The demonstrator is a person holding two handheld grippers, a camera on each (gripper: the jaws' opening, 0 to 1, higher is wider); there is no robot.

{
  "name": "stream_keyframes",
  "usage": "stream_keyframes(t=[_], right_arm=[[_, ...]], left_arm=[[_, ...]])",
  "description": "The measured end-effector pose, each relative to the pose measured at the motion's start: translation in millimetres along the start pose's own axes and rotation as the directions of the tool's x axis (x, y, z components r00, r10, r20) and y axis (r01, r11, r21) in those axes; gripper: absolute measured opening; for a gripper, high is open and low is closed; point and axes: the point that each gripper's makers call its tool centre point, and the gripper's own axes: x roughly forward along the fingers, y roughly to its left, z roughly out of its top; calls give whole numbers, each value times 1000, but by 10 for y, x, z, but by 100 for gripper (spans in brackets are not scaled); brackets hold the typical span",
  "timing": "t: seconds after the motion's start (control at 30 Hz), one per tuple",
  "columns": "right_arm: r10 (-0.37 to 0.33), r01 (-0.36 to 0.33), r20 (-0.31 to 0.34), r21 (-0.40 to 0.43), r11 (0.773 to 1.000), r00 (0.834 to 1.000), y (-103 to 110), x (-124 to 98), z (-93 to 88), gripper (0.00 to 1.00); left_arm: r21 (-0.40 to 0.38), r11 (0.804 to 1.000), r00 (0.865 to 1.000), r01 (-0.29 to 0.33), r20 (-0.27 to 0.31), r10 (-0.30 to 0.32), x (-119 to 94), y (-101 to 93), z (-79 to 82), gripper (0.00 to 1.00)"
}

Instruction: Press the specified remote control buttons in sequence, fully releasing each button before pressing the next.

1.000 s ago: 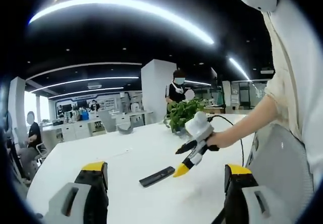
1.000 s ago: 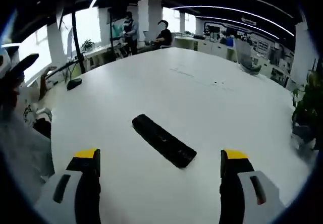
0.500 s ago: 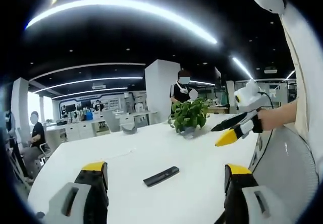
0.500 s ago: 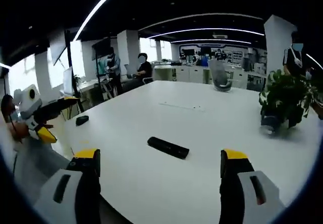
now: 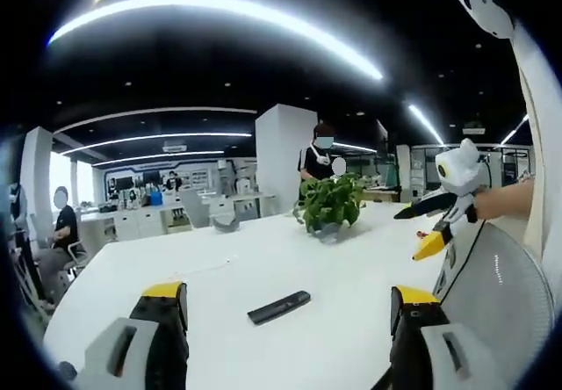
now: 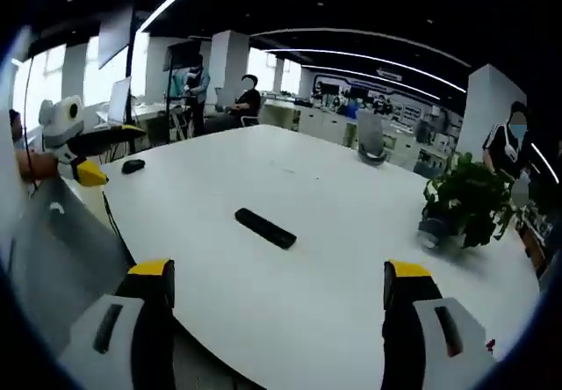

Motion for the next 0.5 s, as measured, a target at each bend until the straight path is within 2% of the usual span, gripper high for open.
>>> stream_keyframes(t=[0.07,0.13,0.17,0.2,0.23,0.27,0.33,0.4,0.43,0.5], right_arm=[[-24,27,87,-34,999,996,-47,-45,56,100],[-25,22,53,44,999,998,-80,-46,-133,100],[-27,24,46,53,998,999,-89,-46,-169,100],[-63,58,52,77,995,997,-167,-73,-258,100],[-76,71,57,86,994,995,-189,-84,-275,100],[-103,91,80,141,986,991,-219,-116,-299,100],[-103,80,84,240,968,991,-207,-134,-337,100],[-74,41,112,273,961,991,-176,-113,-300,100],[-73,39,111,280,959,991,-186,-103,-309,99],[-74,43,103,274,961,992,-189,-101,-330,99]], left_arm=[[5,1000,1000,7,-15,-7,10,-14,-26,100],[16,1000,1000,11,-23,-11,6,-27,-40,100],[26,1000,1000,3,-24,-3,-10,-16,-41,100],[41,999,999,-20,-27,21,-23,27,-43,100],[43,999,999,-32,-32,34,-29,51,-50,100],[40,998,998,-43,-34,45,-36,75,-57,100],[34,997,998,-62,-22,63,-64,119,-42,100],[24,997,997,-73,-16,74,-78,145,-37,100],[-3,997,997,-72,-30,72,-28,106,-36,100],[-2,998,997,-70,-43,70,-5,89,-51,100]])
